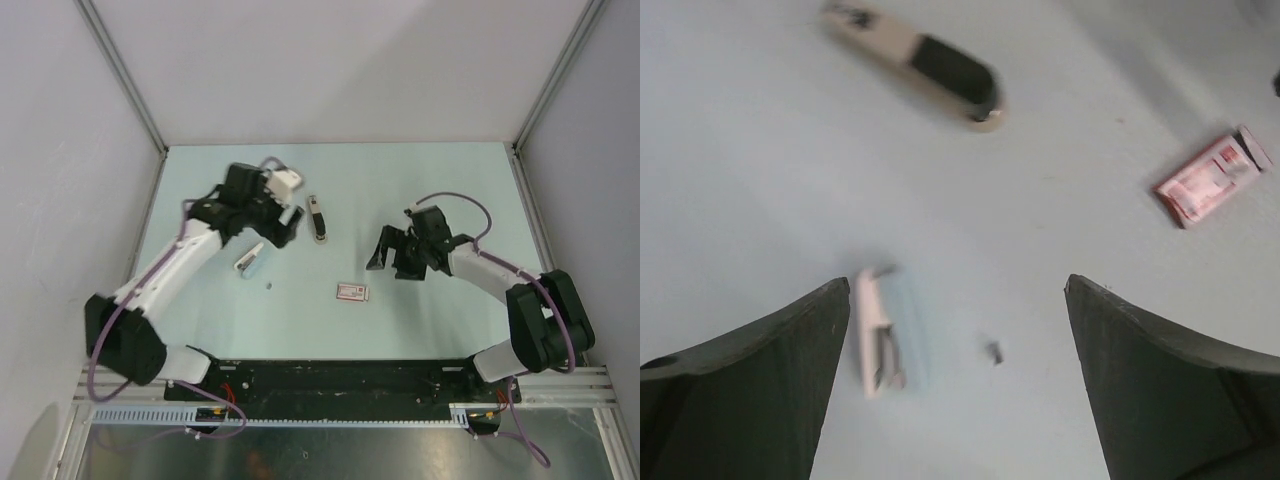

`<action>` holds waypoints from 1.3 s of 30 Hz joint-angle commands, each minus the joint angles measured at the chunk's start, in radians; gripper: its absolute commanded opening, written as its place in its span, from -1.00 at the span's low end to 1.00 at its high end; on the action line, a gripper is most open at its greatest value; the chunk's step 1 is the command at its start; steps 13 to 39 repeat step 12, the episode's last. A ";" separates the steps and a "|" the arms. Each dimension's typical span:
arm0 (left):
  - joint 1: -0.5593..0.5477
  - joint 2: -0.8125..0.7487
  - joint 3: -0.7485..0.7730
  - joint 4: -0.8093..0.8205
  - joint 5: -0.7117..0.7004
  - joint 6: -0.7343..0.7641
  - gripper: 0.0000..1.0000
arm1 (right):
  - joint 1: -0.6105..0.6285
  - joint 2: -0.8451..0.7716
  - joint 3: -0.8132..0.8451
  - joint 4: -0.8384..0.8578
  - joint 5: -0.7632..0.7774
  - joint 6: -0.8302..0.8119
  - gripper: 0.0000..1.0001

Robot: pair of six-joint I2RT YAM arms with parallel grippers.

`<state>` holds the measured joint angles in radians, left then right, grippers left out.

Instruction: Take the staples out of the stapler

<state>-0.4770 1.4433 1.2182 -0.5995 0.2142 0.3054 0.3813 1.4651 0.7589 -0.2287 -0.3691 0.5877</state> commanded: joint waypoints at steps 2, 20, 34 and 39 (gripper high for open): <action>0.197 -0.219 -0.030 -0.074 0.059 -0.025 0.96 | 0.062 -0.038 0.203 -0.215 0.183 -0.112 0.99; 0.470 -0.416 -0.170 -0.091 0.077 -0.024 0.99 | 0.083 -0.155 0.298 -0.267 0.243 -0.192 0.99; 0.470 -0.416 -0.170 -0.091 0.077 -0.024 0.99 | 0.083 -0.155 0.298 -0.267 0.243 -0.192 0.99; 0.470 -0.416 -0.170 -0.091 0.077 -0.024 0.99 | 0.083 -0.155 0.298 -0.267 0.243 -0.192 0.99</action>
